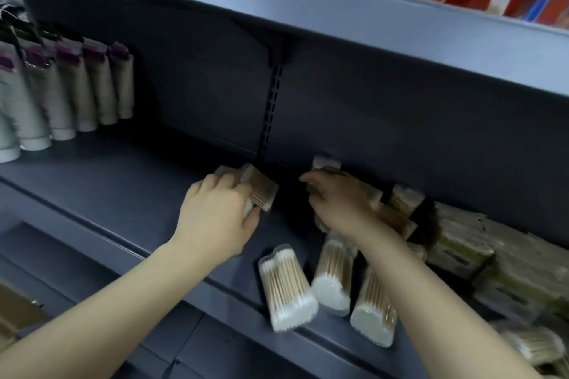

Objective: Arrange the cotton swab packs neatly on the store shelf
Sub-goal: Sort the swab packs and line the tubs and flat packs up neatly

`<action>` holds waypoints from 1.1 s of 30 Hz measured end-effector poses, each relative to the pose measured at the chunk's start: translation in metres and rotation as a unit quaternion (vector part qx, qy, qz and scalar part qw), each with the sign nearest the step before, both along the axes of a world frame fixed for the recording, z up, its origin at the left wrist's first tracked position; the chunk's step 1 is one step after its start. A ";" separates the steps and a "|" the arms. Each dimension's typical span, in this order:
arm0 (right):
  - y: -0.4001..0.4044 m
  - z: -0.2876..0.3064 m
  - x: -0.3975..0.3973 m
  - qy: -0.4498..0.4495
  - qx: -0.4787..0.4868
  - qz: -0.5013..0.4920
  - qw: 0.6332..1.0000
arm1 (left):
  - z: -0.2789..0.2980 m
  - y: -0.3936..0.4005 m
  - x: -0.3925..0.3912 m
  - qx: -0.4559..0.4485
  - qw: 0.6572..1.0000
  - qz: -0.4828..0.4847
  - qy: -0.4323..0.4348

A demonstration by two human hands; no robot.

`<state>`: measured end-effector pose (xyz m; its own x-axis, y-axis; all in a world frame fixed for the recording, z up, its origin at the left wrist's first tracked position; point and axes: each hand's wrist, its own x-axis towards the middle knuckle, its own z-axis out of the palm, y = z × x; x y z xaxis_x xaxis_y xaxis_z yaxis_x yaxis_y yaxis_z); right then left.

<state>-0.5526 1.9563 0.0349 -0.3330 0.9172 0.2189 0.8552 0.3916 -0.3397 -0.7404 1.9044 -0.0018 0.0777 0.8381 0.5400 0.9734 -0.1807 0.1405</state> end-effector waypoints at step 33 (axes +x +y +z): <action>0.079 -0.037 -0.075 -0.005 -0.152 0.056 0.987 | -0.010 0.013 -0.028 -0.020 0.998 -0.066 0.014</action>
